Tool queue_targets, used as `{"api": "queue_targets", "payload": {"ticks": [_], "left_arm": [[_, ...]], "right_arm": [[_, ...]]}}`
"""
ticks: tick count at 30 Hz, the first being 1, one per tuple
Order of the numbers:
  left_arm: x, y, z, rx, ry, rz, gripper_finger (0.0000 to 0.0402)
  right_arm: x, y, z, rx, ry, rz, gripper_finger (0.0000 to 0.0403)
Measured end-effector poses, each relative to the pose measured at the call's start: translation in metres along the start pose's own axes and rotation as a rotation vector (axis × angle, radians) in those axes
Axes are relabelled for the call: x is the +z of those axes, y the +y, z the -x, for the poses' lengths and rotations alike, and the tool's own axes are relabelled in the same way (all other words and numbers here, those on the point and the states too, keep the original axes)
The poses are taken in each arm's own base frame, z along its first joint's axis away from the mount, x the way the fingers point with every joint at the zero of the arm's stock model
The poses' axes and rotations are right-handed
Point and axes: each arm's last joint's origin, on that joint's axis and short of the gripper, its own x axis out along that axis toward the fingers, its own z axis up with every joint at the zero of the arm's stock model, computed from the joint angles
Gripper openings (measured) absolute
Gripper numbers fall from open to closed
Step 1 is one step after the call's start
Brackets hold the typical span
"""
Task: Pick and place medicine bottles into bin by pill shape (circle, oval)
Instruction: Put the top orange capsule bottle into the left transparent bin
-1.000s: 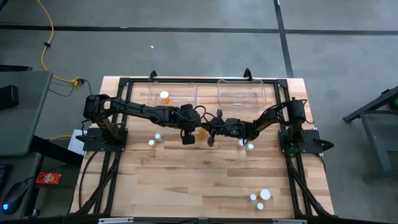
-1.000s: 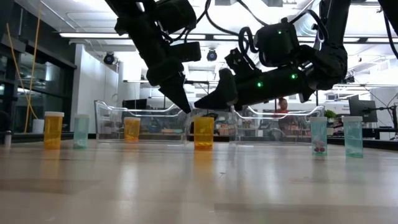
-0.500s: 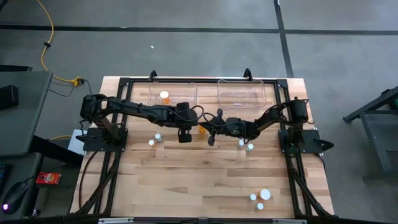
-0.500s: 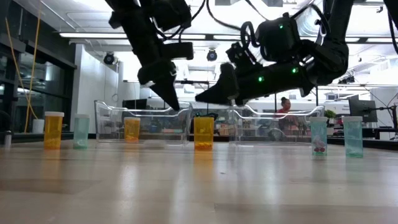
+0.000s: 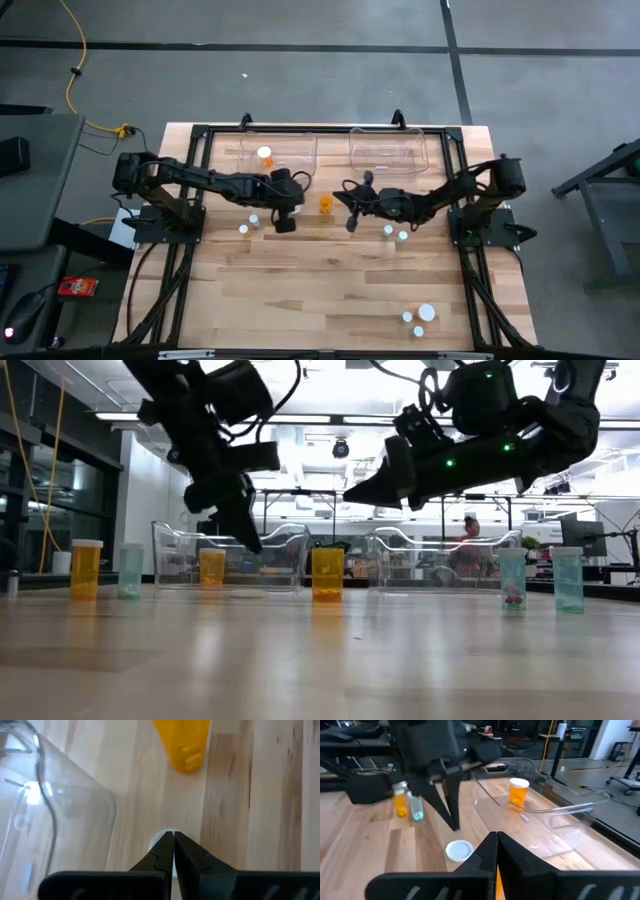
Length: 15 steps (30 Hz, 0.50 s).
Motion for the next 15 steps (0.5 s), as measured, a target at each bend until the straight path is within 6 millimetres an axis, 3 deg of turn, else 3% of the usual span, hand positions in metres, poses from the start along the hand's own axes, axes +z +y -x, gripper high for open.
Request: {"api": "queue_targets", "payload": {"ticks": [6, 15], "left_arm": [[-0.0059, 0.0025, -0.0033, -0.056, 0.021, 0.001, 0.0053], [-0.0097, -0.0036, -0.0043, -0.148, 0.055, -0.046, 0.0198]], "right_arm": [[0.0004, -0.0008, 0.0018, -0.002, -0.001, -0.020, 0.0000], [0.0000, -0.0008, 0.0017, -0.002, 0.005, -0.018, 0.0000]]}}
